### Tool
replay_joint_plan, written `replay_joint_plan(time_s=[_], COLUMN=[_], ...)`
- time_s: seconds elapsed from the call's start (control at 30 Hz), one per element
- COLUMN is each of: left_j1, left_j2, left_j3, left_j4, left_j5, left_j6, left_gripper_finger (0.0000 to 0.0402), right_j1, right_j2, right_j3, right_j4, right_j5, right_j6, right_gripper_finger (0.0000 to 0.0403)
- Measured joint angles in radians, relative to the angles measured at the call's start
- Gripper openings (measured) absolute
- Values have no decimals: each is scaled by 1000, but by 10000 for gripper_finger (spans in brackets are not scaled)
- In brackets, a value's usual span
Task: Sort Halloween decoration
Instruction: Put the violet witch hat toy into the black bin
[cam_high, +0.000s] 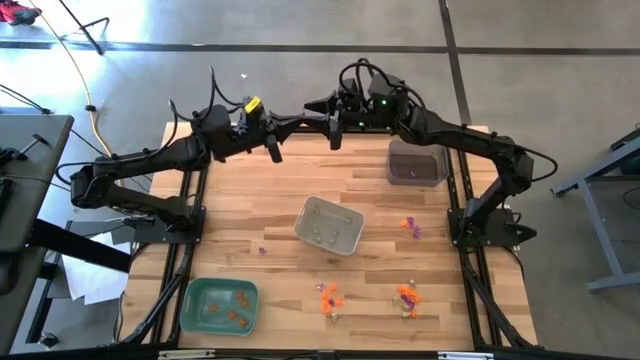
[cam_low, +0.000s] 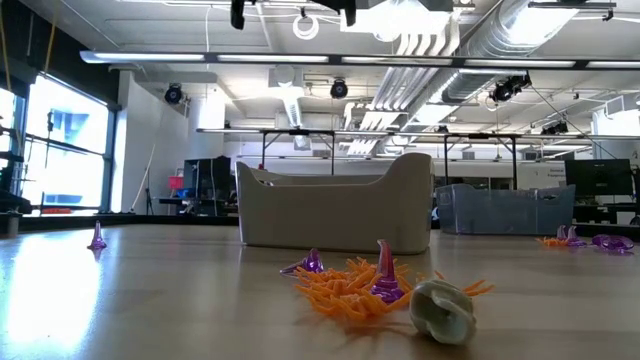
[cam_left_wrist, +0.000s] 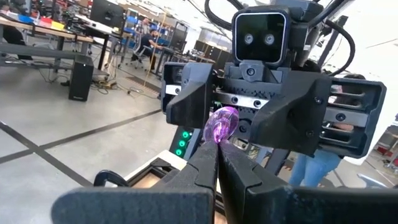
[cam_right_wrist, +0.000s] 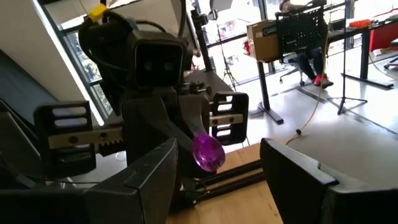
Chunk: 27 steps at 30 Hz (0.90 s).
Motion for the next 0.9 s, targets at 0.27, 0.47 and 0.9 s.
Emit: replay_joint_plan(time_s=[0.27,0.47,0.9], left_j1=[-22,-29,-35], left_j2=[0,0,0], left_j3=[0,0,0], left_j4=[1,1,1], left_j5=[-8,-9,-10], left_j6=[0,-1,-4], left_gripper_finger=[0,0,0], right_j1=[16,16,15], right_j2=[8,8,8], right_j3=[0,0,0], right_j4=[11,12,17], right_j5=[-6,-6,-64], right_j6=[0,0,-6], right_gripper_finger=[227,221,99])
